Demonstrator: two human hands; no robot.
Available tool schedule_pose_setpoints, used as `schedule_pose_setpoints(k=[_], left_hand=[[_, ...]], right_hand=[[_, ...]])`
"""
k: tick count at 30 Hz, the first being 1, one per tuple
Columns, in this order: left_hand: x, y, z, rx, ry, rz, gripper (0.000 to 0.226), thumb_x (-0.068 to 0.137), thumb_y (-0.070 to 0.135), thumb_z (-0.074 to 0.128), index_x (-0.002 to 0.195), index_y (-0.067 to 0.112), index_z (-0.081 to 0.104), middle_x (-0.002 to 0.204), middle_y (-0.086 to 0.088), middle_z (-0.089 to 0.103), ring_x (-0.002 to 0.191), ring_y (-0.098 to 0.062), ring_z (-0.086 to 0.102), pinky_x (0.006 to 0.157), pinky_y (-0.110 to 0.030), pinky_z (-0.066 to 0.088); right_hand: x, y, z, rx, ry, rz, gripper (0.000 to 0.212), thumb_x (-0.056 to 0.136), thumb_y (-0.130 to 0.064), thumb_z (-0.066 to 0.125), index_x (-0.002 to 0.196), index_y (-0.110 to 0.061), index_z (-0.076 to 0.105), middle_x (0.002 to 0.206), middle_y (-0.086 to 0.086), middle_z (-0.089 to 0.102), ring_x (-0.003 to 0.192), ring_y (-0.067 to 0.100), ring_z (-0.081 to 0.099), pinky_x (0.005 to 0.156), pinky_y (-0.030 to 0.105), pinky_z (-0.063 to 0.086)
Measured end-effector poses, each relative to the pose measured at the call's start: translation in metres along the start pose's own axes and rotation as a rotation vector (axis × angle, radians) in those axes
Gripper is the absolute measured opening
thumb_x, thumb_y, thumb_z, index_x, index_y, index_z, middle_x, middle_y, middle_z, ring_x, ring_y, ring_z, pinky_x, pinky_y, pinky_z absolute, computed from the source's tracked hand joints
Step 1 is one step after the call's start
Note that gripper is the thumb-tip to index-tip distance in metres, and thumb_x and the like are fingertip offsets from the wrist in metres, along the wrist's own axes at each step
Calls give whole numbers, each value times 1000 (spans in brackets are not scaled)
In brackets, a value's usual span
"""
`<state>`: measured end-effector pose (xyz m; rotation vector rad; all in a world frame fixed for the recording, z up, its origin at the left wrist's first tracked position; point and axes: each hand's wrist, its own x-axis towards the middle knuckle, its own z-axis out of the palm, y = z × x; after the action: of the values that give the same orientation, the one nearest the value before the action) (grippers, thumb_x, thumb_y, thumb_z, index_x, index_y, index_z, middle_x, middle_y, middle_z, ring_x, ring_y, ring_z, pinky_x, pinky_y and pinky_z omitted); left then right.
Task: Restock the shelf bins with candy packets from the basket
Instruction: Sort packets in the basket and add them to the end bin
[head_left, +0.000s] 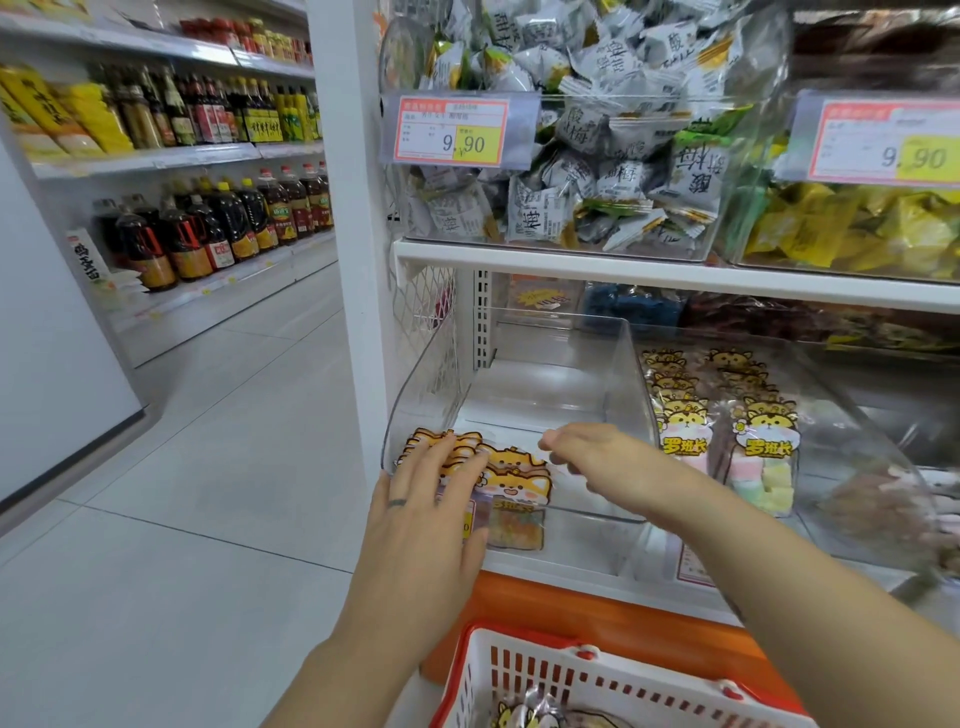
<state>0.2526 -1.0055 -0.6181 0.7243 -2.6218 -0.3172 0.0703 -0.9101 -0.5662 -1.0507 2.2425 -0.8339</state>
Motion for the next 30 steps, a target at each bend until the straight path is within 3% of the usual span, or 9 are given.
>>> schedule_pose_setpoints(k=[5, 7, 9, 14, 20, 23, 25, 27, 30], left_hand=[[-24, 22, 7, -64, 92, 182, 45, 91, 25, 62, 134, 35, 52, 139, 14, 49, 127, -13, 48, 111, -40, 37], [-39, 40, 13, -66, 24, 243, 39, 96, 28, 54, 133, 36, 52, 133, 17, 53, 119, -8, 52, 107, -34, 38], [-54, 58, 27, -57, -133, 253, 37, 99, 30, 51, 135, 34, 52, 131, 14, 56, 116, -12, 56, 101, -30, 39], [-110, 84, 109, -53, -521, 136, 41, 101, 34, 48, 142, 31, 45, 140, 7, 52, 117, -22, 58, 95, -35, 47], [-177, 81, 207, -9, -951, 34, 44, 96, 28, 48, 140, 33, 45, 136, 0, 50, 124, -26, 53, 94, -42, 50], [-190, 69, 230, 149, -1093, 53, 44, 98, 35, 41, 142, 32, 39, 145, 1, 38, 138, -27, 38, 100, -46, 45], [-194, 62, 240, 208, -1168, 105, 50, 96, 36, 32, 146, 31, 30, 155, -2, 30, 148, -31, 19, 111, -55, 34], [-195, 58, 247, 210, -1213, 136, 55, 99, 33, 34, 153, 25, 26, 162, -6, 21, 151, -32, 7, 119, -57, 18], [-195, 59, 250, 201, -1190, 93, 55, 101, 33, 42, 154, 24, 31, 163, -3, 20, 151, -33, 10, 122, -52, 14]], right_hand=[[-62, 5, 1, -44, 228, -321, 24, 100, -34, 53, 122, -31, 63, 112, -28, 57, 105, -12, 54, 93, 11, 40], [-90, 21, 6, -38, 232, -383, 20, 99, -28, 57, 117, -33, 63, 106, -34, 52, 99, -27, 45, 87, -1, 34], [-115, 50, 16, -42, 198, -366, 22, 98, -26, 60, 119, -30, 64, 108, -31, 56, 101, -23, 49, 88, 2, 37], [-153, 168, 54, -52, 43, -98, 20, 96, -24, 63, 115, -23, 69, 102, -13, 69, 96, 4, 65, 87, 25, 52], [-175, 298, 96, -221, -366, 275, 27, 100, -28, 55, 124, -20, 64, 116, -3, 62, 107, 15, 59, 86, 24, 45], [-181, 326, 124, -270, -513, 354, 19, 100, -23, 51, 97, -15, 68, 96, 2, 64, 93, 22, 59, 72, 28, 41], [-181, 337, 143, -275, -529, 421, 29, 101, -28, 49, 72, -22, 50, 74, 0, 50, 78, 25, 57, 60, 31, 36], [-178, 343, 158, -179, -472, 519, 35, 101, -37, 48, 72, -19, 44, 71, 5, 44, 64, 18, 45, 56, 30, 32], [-169, 341, 176, 121, -293, 652, 42, 100, -33, 53, 65, -12, 42, 60, 8, 37, 55, 18, 31, 58, 34, 28]])
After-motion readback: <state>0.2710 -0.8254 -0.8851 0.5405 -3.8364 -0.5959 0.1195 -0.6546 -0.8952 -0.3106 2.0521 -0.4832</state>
